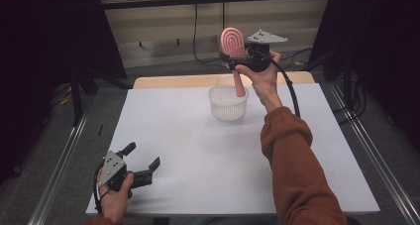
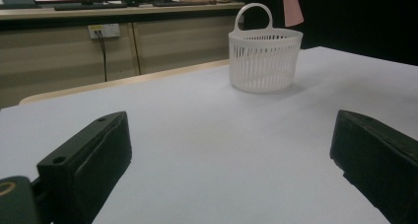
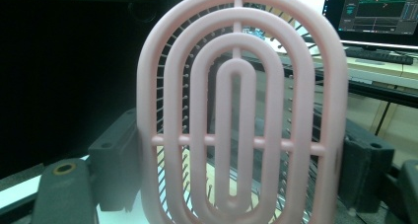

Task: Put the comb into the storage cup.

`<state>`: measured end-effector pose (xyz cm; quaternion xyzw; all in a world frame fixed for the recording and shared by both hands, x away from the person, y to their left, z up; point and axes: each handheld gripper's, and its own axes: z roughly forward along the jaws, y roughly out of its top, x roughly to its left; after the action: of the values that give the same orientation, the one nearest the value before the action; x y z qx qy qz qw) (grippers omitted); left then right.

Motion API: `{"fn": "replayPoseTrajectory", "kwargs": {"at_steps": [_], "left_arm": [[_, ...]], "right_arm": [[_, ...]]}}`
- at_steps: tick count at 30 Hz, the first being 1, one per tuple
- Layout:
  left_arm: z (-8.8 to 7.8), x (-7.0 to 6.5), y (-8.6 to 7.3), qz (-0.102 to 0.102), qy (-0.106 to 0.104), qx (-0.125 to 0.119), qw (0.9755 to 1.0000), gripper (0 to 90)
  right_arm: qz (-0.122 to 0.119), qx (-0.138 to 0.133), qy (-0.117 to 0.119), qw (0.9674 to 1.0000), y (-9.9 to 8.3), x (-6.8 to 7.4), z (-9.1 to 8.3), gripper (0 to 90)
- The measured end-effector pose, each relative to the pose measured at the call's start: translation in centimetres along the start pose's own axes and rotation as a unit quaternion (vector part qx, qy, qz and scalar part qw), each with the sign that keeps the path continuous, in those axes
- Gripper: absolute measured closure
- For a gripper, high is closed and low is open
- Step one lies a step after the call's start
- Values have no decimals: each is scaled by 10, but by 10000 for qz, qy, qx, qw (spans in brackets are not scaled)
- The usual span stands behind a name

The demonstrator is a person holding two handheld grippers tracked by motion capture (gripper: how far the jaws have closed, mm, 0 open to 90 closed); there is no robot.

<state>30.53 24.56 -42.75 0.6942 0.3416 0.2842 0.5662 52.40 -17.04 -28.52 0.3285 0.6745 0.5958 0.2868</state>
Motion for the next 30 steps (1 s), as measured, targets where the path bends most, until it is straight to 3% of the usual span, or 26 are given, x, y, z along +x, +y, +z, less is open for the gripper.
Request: {"fn": "replayPoseTrajectory", "kwargs": {"at_steps": [12, 30], "left_arm": [[0, 0, -1, -22, 18, -2, 10000, 24], [0, 0, 0, 22, 2, 33, 10000, 24]], "right_arm": [[86, 197, 250, 9995, -17, 0, 12, 201], [146, 364, 238, 9989, -44, -8, 11, 201]]}}
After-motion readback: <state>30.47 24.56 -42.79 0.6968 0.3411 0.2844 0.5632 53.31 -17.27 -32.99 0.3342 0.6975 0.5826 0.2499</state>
